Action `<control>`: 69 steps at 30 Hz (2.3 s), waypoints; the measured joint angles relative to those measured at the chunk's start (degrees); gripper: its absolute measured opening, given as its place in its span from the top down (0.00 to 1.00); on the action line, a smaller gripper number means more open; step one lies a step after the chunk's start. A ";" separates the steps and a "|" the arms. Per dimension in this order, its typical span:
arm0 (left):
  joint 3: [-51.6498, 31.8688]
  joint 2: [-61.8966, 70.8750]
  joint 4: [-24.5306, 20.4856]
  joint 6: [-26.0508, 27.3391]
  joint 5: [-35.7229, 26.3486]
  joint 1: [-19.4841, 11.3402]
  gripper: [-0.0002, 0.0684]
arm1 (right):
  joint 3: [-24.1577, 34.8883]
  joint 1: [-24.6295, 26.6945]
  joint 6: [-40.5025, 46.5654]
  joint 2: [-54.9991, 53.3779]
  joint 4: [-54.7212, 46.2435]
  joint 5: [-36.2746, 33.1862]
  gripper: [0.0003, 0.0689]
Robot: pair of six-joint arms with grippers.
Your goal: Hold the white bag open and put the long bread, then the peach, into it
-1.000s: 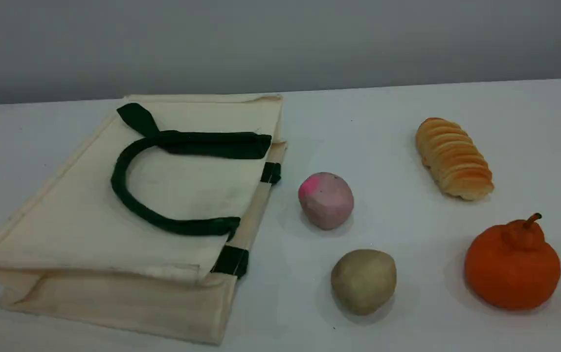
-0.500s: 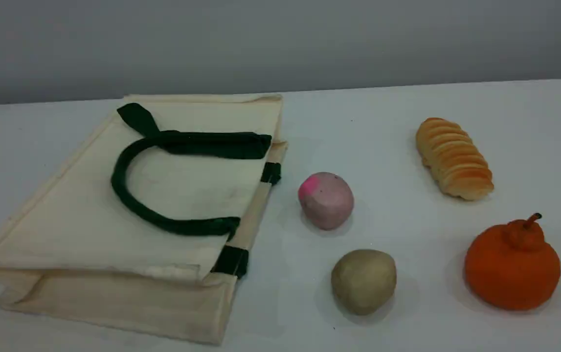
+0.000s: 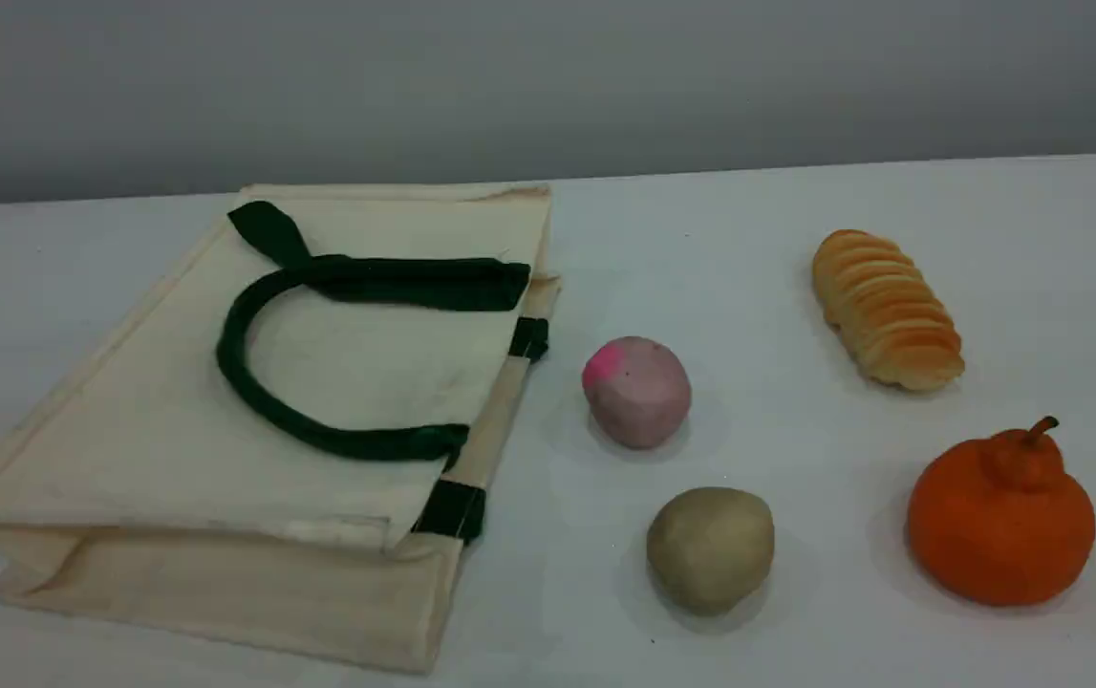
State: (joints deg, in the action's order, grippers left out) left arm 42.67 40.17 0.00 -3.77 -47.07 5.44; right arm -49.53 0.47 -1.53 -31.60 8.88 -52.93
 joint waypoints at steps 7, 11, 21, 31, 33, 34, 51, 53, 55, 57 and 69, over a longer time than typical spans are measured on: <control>11.08 16.14 0.00 0.36 -3.12 0.00 0.17 | -6.26 0.00 0.00 -11.07 0.00 0.00 0.23; 16.02 24.93 0.40 0.41 -4.84 0.00 0.17 | -7.17 0.00 0.00 -17.13 0.00 0.00 0.23; 20.96 42.62 1.74 0.69 -1.35 0.00 0.17 | -7.57 0.00 -0.34 -29.10 1.53 1.71 0.23; 26.68 54.15 2.38 0.94 2.27 0.00 0.17 | -7.57 0.00 -0.49 -37.42 1.47 4.10 0.23; 27.20 56.42 3.49 2.31 3.04 0.00 0.17 | -7.57 0.00 -0.49 -38.99 1.47 4.10 0.23; 27.50 57.39 4.11 3.12 3.43 0.00 0.17 | -7.57 0.00 -0.49 -39.57 1.47 4.17 0.23; 27.77 72.17 12.48 9.83 10.51 0.47 0.17 | -7.52 0.00 -0.69 -42.37 1.52 6.37 0.23; 27.77 73.22 13.06 11.07 11.37 1.31 0.17 | -7.52 0.00 -0.69 -42.37 1.66 6.27 0.23; 27.77 74.17 13.89 11.08 12.63 2.17 0.17 | -7.52 0.00 -0.69 -42.37 1.66 5.82 0.23; 27.77 74.81 13.89 11.08 13.71 3.25 0.17 | -7.52 0.00 -0.69 -42.37 1.66 5.34 0.23; 27.77 77.18 13.51 11.08 16.25 3.93 0.17 | -7.52 0.00 -0.69 -42.37 1.67 3.81 0.23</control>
State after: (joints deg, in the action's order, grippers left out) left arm 70.44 117.35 13.51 7.31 -30.82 9.37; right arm -57.05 0.47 -2.22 -73.97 10.55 -49.12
